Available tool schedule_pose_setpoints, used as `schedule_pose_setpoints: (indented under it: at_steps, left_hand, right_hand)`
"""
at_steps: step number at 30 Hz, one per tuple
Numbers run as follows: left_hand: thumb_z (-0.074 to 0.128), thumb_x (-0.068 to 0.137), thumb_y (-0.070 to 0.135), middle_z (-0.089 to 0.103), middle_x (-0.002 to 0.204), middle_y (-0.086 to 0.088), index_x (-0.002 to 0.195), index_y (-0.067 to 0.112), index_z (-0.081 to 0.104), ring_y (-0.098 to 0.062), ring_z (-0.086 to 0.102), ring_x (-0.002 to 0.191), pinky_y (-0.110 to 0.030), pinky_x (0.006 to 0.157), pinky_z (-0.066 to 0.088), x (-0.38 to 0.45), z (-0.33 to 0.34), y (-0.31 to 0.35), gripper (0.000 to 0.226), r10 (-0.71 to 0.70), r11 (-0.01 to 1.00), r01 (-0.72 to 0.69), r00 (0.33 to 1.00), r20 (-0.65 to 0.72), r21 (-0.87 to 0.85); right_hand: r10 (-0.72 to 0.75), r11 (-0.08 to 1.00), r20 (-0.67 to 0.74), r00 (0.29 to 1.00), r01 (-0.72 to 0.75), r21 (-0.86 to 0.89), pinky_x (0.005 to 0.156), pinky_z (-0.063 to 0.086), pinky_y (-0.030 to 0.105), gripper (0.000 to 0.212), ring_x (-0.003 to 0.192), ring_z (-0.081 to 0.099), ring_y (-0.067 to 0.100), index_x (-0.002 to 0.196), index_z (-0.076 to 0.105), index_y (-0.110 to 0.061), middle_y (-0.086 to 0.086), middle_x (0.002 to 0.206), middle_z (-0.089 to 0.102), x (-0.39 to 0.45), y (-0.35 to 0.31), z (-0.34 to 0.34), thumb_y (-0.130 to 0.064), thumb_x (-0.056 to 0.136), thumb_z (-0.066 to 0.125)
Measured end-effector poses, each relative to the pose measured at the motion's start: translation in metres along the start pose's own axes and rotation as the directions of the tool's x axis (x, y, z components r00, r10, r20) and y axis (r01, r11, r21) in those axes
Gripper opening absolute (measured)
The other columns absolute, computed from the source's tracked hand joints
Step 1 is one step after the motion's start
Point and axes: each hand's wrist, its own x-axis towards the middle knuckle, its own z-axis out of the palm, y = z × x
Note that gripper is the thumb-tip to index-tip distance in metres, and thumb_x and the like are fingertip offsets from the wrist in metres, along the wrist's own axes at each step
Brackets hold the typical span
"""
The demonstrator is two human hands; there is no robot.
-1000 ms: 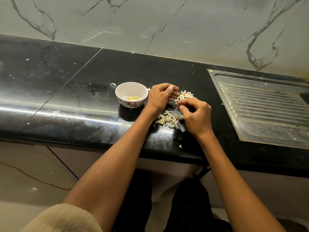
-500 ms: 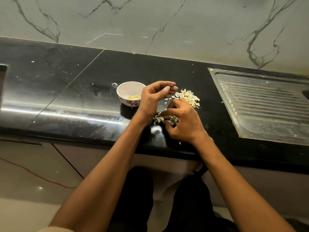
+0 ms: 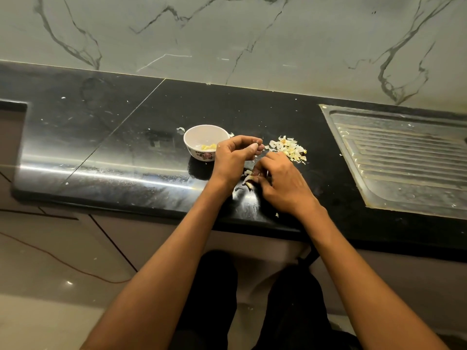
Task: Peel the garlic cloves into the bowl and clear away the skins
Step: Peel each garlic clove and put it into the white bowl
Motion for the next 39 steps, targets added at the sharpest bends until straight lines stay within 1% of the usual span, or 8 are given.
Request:
schedule_pose_setpoints:
  at_steps: [11, 17, 24, 29, 32, 34, 36, 39]
  left_hand:
    - [0.062, 0.094, 0.0, 0.077, 0.095, -0.016, 0.101, 0.005, 0.076, -0.024, 0.074, 0.091, -0.039, 0.086, 0.061, -0.007, 0.0, 0.006, 0.017, -0.009, 0.999, 0.009, 1.0, 0.002, 0.05]
    - [0.065, 0.088, 0.007, 0.078, 0.094, -0.012, 0.098, 0.008, 0.077, -0.024, 0.075, 0.092, -0.035, 0.083, 0.06, -0.019, -0.003, 0.009, 0.015, 0.039, 0.995, -0.033, 0.997, -0.061, 0.094]
    - [0.074, 0.082, -0.008, 0.076, 0.086, 0.004, 0.094, 0.012, 0.076, -0.004, 0.07, 0.075, -0.019, 0.074, 0.057, -0.038, -0.007, 0.012, 0.023, 0.135, 0.937, -0.094, 0.986, -0.101, 0.337]
    - [0.085, 0.078, 0.005, 0.072, 0.075, 0.004, 0.084, 0.013, 0.074, -0.002, 0.059, 0.061, -0.019, 0.059, 0.048, -0.05, -0.006, 0.016, 0.015, 0.25, 0.87, -0.196, 0.966, -0.063, 0.453]
    - [0.074, 0.09, 0.025, 0.067, 0.063, -0.009, 0.077, 0.009, 0.072, -0.023, 0.057, 0.052, -0.034, 0.05, 0.043, -0.057, -0.003, 0.016, 0.021, 0.265, 0.854, -0.244, 0.964, 0.02, 0.459]
    - [0.066, 0.092, 0.03, 0.066, 0.058, -0.006, 0.074, 0.009, 0.072, -0.02, 0.056, 0.05, -0.028, 0.048, 0.038, -0.061, -0.003, 0.017, 0.028, 0.249, 0.834, -0.284, 0.959, 0.136, 0.473]
    - [0.066, 0.091, 0.026, 0.069, 0.063, 0.0, 0.078, 0.009, 0.074, -0.014, 0.062, 0.057, -0.021, 0.055, 0.04, -0.062, -0.001, 0.018, 0.023, 0.204, 0.817, -0.321, 0.938, 0.28, 0.48]
    - [0.066, 0.09, 0.021, 0.074, 0.082, 0.002, 0.087, 0.011, 0.076, -0.017, 0.065, 0.078, -0.03, 0.07, 0.049, -0.058, 0.002, 0.016, 0.015, 0.165, 0.758, -0.428, 0.856, 0.491, 0.492]
  right_hand:
    - [-0.071, 0.997, -0.104, 0.992, 0.075, 0.036, 0.073, 0.048, 0.038, 0.015, 0.091, 0.047, 0.017, 0.098, 0.072, -0.012, 0.0, 0.091, 0.056, -0.003, 0.001, 0.0, -0.012, 0.083, 0.068]
    - [-0.138, 0.99, -0.042, 0.99, 0.138, -0.008, 0.069, 0.05, 0.037, 0.025, 0.091, 0.05, 0.023, 0.099, 0.079, -0.018, 0.003, 0.094, 0.058, -0.003, 0.002, 0.001, -0.006, 0.077, 0.077]
    - [-0.107, 0.994, -0.067, 0.992, 0.105, -0.032, 0.065, 0.048, 0.038, 0.012, 0.09, 0.046, 0.019, 0.087, 0.064, -0.008, 0.005, 0.091, 0.056, -0.001, 0.001, 0.004, -0.003, 0.083, 0.074]
    - [-0.049, 0.998, -0.168, 0.985, 0.053, 0.019, 0.073, 0.048, 0.04, 0.007, 0.091, 0.048, 0.021, 0.09, 0.061, -0.008, 0.004, 0.09, 0.058, 0.001, 0.005, 0.005, -0.005, 0.091, 0.067]
    - [0.059, 0.996, -0.289, 0.955, -0.035, 0.086, 0.073, 0.047, 0.04, 0.008, 0.087, 0.051, 0.021, 0.09, 0.06, -0.009, 0.002, 0.089, 0.059, 0.001, 0.006, 0.003, -0.003, 0.092, 0.064]
    - [0.126, 0.987, -0.356, 0.926, -0.082, 0.137, 0.072, 0.046, 0.038, 0.007, 0.084, 0.053, 0.019, 0.091, 0.059, -0.01, 0.001, 0.088, 0.06, 0.002, 0.007, 0.002, -0.005, 0.093, 0.063]
    - [0.219, 0.964, -0.404, 0.888, -0.133, 0.229, 0.072, 0.049, 0.038, 0.004, 0.081, 0.058, 0.019, 0.093, 0.06, -0.01, -0.001, 0.088, 0.062, 0.003, 0.011, 0.0, -0.007, 0.094, 0.063]
    - [0.456, 0.861, -0.42, 0.785, -0.27, 0.431, 0.072, 0.053, 0.037, 0.007, 0.074, 0.062, 0.016, 0.092, 0.062, -0.015, -0.004, 0.08, 0.064, 0.004, 0.018, -0.005, -0.011, 0.097, 0.067]
